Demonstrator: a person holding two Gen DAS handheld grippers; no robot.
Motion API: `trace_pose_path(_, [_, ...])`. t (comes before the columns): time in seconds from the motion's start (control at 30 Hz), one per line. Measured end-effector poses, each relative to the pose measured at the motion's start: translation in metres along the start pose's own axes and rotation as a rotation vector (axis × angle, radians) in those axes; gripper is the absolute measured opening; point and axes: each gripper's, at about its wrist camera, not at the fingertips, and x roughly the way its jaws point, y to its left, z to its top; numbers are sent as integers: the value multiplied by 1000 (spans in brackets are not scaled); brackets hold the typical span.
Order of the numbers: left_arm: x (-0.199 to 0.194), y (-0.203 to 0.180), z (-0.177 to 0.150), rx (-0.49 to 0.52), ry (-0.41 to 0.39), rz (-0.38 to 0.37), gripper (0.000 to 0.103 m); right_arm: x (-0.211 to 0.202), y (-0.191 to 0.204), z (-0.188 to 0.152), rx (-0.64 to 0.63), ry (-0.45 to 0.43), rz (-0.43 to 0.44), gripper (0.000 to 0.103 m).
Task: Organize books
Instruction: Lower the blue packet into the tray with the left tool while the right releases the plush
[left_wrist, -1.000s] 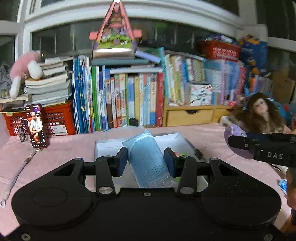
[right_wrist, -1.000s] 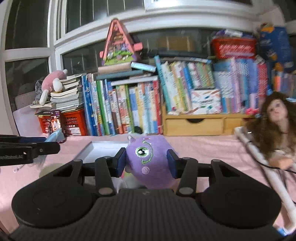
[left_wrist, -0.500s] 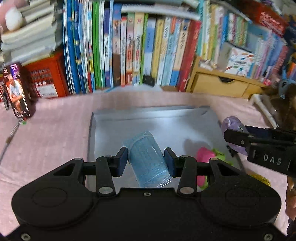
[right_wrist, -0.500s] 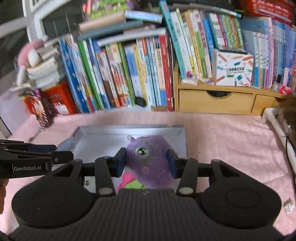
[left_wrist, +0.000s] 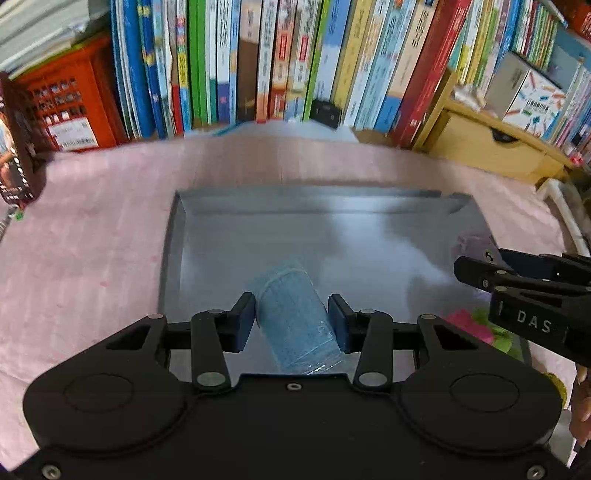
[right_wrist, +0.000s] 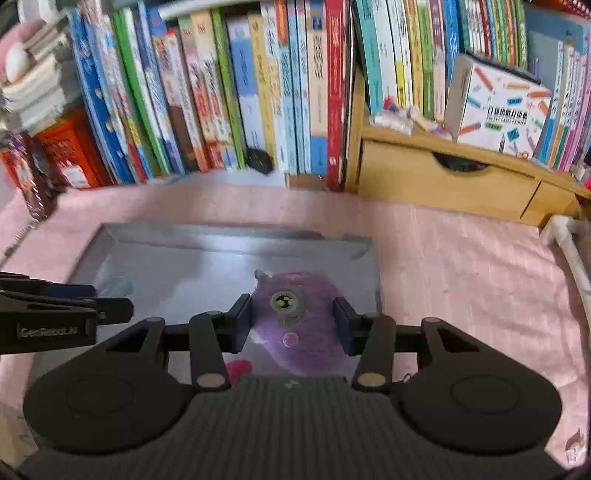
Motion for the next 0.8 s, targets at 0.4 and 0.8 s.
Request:
trace_pose_path(0.4, [17, 4, 6, -16, 68, -8, 40, 21, -1, 3, -31, 94, 11, 53])
trace_pose_path(0.8, [18, 5, 6, -20, 65, -9, 40, 22, 0, 4, -49, 101, 12, 55])
